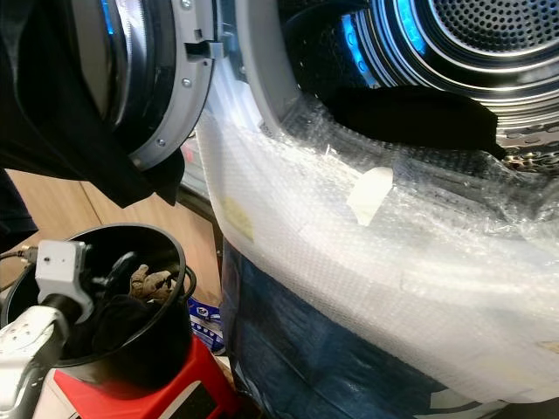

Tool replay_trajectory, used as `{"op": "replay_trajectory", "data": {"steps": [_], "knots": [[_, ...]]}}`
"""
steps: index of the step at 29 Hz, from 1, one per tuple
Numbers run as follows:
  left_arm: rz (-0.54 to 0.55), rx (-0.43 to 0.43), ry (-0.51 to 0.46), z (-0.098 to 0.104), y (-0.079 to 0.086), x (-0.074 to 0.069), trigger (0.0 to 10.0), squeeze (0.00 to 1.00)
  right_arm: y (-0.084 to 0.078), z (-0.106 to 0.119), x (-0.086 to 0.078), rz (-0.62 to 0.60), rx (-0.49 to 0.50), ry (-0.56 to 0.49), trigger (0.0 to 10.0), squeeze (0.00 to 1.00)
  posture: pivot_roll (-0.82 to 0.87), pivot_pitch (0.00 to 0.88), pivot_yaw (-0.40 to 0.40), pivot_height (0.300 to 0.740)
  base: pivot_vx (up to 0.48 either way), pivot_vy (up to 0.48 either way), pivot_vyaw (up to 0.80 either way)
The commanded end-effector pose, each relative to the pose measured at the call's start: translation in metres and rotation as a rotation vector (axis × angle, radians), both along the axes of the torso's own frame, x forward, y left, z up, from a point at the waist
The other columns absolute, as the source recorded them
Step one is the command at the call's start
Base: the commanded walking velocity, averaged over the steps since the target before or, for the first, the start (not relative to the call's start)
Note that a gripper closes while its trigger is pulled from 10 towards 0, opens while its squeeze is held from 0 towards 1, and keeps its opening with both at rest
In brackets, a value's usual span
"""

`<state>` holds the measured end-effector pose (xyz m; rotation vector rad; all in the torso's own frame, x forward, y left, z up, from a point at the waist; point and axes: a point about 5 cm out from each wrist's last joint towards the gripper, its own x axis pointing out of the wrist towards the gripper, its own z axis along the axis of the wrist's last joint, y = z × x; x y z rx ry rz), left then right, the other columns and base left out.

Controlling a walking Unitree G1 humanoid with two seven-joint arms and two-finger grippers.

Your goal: Clothes washing

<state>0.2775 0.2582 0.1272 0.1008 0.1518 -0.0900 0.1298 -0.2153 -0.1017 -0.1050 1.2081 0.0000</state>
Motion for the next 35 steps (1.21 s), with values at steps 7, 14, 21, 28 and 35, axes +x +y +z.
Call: {"op": "replay_trajectory", "data": {"steps": [7, 14, 21, 28, 35], "knots": [[-0.254, 0.107, 0.114, 0.012, 0.019, -0.022, 10.0, 1.0, 0.006, 0.001, 0.006, -0.016, -0.007, -0.015, 10.0, 0.0, 0.1, 0.156, -0.014, 0.74, 0.0, 0.0, 0.0], [-0.377, 0.048, 0.149, 0.011, 0.004, -0.023, 10.0, 1.0, 0.005, 0.001, 0.007, -0.052, -0.01, -0.021, 10.0, 0.0, 0.09, 0.157, -0.014, 0.74, 0.0, 0.0, 0.0], [-0.447, 0.022, 0.235, -0.002, -0.003, -0.028, 10.0, 1.0, 0.007, -0.002, -0.002, -0.07, 0.013, 0.002, 10.0, 0.0, 0.08, 0.163, -0.024, 0.74, 0.0, 0.0, 0.0], [-0.423, 0.055, 0.304, -0.013, -0.001, -0.034, 10.0, 1.0, 0.009, -0.003, -0.004, -0.057, 0.025, 0.006, 10.0, 0.0, 0.08, 0.166, -0.029, 0.74, 0.0, 0.0, 0.0], [-0.395, 0.099, 0.326, -0.019, 0.0, -0.034, 10.0, 0.0, 0.008, -0.002, 0.0, -0.058, 0.032, -0.004, 10.0, 0.0, 0.08, 0.167, -0.035, 0.74, 0.0, 0.0, 0.0]]}}
